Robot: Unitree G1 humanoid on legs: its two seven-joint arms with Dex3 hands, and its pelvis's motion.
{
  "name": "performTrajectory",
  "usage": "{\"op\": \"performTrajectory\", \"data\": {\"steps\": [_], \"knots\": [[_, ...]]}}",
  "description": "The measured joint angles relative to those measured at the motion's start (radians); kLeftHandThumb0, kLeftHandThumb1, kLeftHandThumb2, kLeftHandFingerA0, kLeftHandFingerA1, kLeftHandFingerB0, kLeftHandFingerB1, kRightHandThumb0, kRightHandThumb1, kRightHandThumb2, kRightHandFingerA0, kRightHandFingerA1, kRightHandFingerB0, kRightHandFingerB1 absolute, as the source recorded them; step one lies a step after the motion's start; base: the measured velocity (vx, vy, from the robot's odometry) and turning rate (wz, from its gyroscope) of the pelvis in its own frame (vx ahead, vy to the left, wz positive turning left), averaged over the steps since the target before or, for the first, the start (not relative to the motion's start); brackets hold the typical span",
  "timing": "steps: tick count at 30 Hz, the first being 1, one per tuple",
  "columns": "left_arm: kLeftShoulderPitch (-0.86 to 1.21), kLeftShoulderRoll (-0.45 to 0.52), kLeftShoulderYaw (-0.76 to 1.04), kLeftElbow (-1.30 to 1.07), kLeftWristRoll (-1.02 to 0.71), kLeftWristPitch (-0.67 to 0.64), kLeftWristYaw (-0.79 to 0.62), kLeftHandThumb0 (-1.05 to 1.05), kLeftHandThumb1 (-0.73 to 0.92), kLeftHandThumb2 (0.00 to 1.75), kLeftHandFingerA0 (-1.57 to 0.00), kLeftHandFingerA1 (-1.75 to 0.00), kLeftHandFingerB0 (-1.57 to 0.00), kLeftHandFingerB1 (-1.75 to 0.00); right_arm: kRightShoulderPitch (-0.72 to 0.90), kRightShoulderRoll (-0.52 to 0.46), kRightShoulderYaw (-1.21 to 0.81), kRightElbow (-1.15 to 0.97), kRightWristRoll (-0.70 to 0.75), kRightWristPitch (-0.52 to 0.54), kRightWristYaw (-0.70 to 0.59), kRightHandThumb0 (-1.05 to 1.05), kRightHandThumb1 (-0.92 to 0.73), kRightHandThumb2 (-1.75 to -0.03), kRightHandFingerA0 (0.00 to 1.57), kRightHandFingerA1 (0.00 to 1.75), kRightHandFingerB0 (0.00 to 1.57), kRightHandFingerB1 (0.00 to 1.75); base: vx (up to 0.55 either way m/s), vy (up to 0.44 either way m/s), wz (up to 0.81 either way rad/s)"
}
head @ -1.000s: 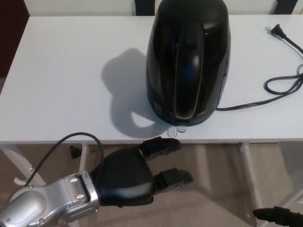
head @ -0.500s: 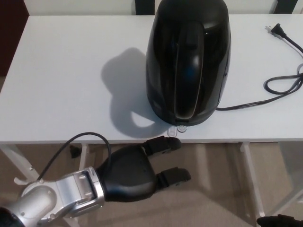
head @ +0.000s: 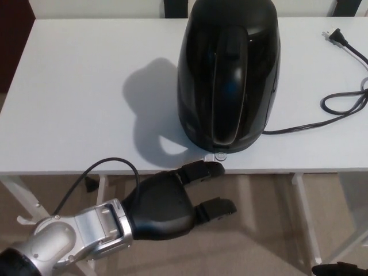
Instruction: The robot walk towards a table in front and click the button on the base of the boilling pot using its left middle finger
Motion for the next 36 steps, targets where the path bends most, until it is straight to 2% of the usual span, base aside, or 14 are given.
{"op": "performTrajectory", "data": {"steps": [11,12,14,15,16,25,26,28,29,33,34,35,36], "knots": [[-0.011,-0.008,0.015,-0.002,0.020,0.013,0.025,-0.27,0.62,1.08,-0.01,-0.48,-0.01,-0.47,0.000,-0.001,0.004,-0.017,-0.001,0.001,0.001,-0.36,-0.58,-0.56,0.89,0.50,0.60,0.44,0.00,0.000,0.00],[-0.012,-0.010,0.017,-0.001,0.022,0.013,0.034,-0.49,0.69,0.73,-0.14,-0.32,-0.13,-0.31,0.000,-0.002,0.005,-0.017,-0.002,0.001,0.002,-0.36,-0.58,-0.56,0.89,0.50,0.60,0.43,0.00,0.000,0.00],[-0.014,-0.011,0.019,0.001,0.025,0.013,0.043,-0.49,0.69,0.73,-0.14,-0.32,-0.13,-0.31,0.000,-0.003,0.006,-0.018,-0.003,0.001,0.002,-0.36,-0.58,-0.56,0.89,0.50,0.59,0.44,0.00,0.000,0.00],[-0.015,-0.012,0.020,0.003,0.025,0.013,0.047,-0.49,0.69,0.73,-0.14,-0.32,-0.13,-0.31,0.000,-0.004,0.006,-0.018,-0.003,0.001,0.002,-0.35,-0.59,-0.56,0.87,0.50,0.59,0.44,0.00,0.000,0.00],[-0.016,-0.013,0.020,0.005,0.027,0.013,0.052,-0.28,0.62,1.08,0.00,-0.48,0.00,-0.47,0.000,-0.004,0.005,-0.018,-0.003,0.000,0.002,-0.36,-0.58,-0.56,0.87,0.50,0.61,0.44,0.00,0.000,0.00],[-0.033,-0.020,0.021,0.041,0.037,0.019,0.058,-0.27,0.62,1.08,0.00,-0.47,0.00,-0.47,-0.007,-0.028,-0.034,-0.016,0.002,0.016,-0.031,-0.38,-0.58,-0.56,0.90,0.49,0.59,0.42,0.00,0.000,0.00],[-0.035,-0.020,0.021,0.044,0.037,0.020,0.058,-0.48,0.68,0.72,-0.14,-0.32,-0.13,-0.31,-0.008,-0.030,-0.035,-0.016,0.002,0.019,-0.035,-0.38,-0.58,-0.56,0.91,0.49,0.60,0.42,0.00,0.000,0.00],[-0.042,-0.023,0.021,0.053,0.037,0.020,0.063,-0.48,0.66,0.71,-0.14,-0.32,-0.13,-0.31,-0.012,-0.033,-0.041,-0.015,0.002,0.025,-0.042,-0.38,-0.57,-0.56,0.92,0.49,0.60,0.42,0.00,0.000,0.00],[-0.045,-0.024,0.021,0.057,0.037,0.020,0.064,-0.27,0.61,1.07,0.00,-0.47,0.00,-0.47,-0.013,-0.034,-0.043,-0.015,0.002,0.027,-0.045,-0.39,-0.57,-0.56,0.92,0.50,0.59,0.42,0.00,0.000,0.00],[-0.051,-0.029,0.021,0.071,0.038,0.020,0.065,-0.27,0.62,1.08,0.00,-0.47,0.00,-0.47,-0.014,-0.033,-0.055,-0.017,0.006,0.040,-0.055,-0.39,-0.57,-0.56,0.90,0.51,0.58,0.43,0.00,0.000,0.00],[-0.053,-0.031,0.021,0.074,0.038,0.020,0.065,-0.49,0.69,0.72,-0.14,-0.32,-0.13,-0.31,-0.015,-0.033,-0.058,-0.019,0.008,0.042,-0.056,-0.40,-0.57,-0.56,0.90,0.51,0.59,0.43,0.00,0.000,0.00],[-0.054,-0.033,0.021,0.078,0.038,0.020,0.066,-0.27,0.63,1.09,0.00,-0.47,0.00,-0.47,-0.015,-0.033,-0.061,-0.020,0.010,0.043,-0.057,-0.40,-0.58,-0.57,0.91,0.51,0.59,0.43,0.00,0.000,0.00],[-0.054,-0.035,0.020,0.080,0.038,0.020,0.067,-0.27,0.63,1.09,0.00,-0.48,0.00,-0.47,-0.015,-0.033,-0.062,-0.021,0.012,0.044,-0.057,-0.41,-0.58,-0.57,0.89,0.52,0.59,0.43,0.00,0.000,0.00]]}}
